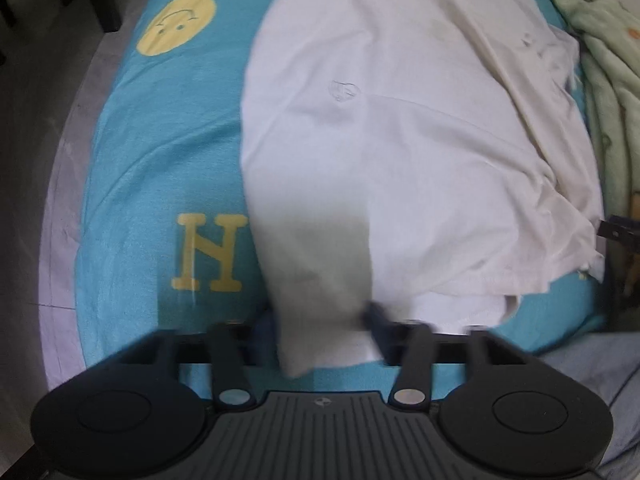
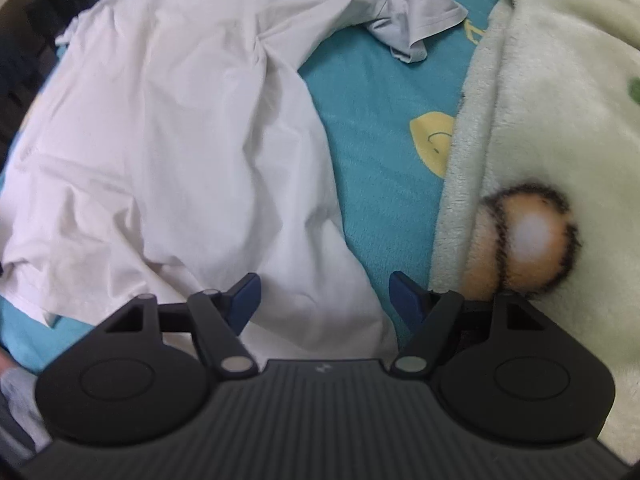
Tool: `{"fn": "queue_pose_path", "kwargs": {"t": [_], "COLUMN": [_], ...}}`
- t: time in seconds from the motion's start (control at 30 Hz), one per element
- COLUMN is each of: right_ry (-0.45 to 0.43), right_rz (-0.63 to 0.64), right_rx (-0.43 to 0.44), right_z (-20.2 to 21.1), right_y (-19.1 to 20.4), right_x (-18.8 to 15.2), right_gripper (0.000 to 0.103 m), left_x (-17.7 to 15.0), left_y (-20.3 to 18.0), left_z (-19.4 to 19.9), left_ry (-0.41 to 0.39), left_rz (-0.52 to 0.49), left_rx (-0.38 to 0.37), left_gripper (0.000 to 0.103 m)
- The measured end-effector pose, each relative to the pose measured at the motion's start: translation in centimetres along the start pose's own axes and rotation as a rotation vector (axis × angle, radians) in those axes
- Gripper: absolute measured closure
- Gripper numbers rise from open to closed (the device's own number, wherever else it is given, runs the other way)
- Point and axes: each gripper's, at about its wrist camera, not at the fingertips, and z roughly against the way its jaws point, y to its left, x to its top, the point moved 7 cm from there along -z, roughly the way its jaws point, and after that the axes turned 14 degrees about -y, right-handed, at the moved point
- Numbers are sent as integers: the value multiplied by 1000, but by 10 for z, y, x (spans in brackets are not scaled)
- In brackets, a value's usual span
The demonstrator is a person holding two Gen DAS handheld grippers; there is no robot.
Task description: Fold clothes
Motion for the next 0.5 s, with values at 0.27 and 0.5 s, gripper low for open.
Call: {"fn": "queue_pose_path", "kwargs": {"t": [0.27,0.5], "right_ry": [95,148], "right_rz": [104,219], "right_rx": [44,132], "right_z": [15,77], "right_y": [21,48], "right_x": [-12,-35], "right_gripper": [100,100], "left_x": [8,25], "left_y": [19,33], "left_z": [59,87], "left_ry": [-112,-145], "left_rz": [15,26], "left_rx": [-62,-29], "left_gripper": [101,101]}}
